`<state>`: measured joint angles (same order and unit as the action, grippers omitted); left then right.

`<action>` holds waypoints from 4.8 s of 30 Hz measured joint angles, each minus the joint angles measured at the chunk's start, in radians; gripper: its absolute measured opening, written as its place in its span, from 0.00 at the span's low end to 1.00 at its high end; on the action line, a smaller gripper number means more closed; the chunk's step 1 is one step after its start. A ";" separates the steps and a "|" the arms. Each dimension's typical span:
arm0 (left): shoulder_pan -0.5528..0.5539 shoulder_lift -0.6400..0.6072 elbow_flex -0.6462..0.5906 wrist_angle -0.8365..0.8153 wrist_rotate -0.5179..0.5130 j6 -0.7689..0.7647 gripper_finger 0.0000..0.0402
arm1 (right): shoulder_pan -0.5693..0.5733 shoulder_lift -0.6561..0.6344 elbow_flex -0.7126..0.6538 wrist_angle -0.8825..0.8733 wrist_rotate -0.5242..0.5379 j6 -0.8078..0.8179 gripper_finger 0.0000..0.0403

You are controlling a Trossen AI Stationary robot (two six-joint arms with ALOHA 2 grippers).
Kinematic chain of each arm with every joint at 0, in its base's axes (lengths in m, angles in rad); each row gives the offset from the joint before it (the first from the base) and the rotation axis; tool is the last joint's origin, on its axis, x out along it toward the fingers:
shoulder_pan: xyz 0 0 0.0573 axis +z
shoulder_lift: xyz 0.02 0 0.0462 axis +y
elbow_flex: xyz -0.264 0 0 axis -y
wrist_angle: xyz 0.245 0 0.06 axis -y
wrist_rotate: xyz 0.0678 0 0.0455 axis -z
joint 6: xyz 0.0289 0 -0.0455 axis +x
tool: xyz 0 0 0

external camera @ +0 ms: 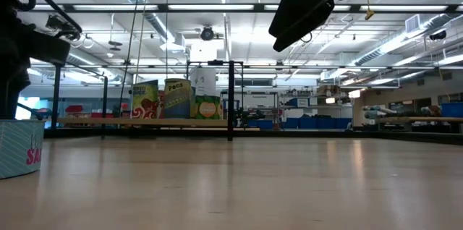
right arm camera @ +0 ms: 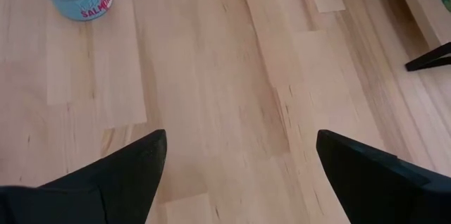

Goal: Pick and place cans onto a shelf
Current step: Put the canned tomatoes on the shelf

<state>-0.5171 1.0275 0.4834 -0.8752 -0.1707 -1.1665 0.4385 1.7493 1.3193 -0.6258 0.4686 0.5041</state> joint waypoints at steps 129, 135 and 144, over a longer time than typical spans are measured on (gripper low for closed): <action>-0.033 0.404 0.429 0.132 0.201 0.607 0.88 | -0.189 0.000 0.001 -0.191 -0.078 -0.059 0.93; -0.024 0.405 0.422 0.128 0.200 0.019 0.88 | -0.188 0.000 0.001 -0.194 -0.079 -0.058 0.93; -0.028 0.406 0.390 0.117 0.132 -0.183 0.88 | -0.185 0.000 0.001 -0.192 -0.079 -0.062 0.93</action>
<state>-0.5453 1.4330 0.8738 -0.7580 -0.0384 -1.3499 0.2538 1.7489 1.3201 -0.8181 0.3901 0.4423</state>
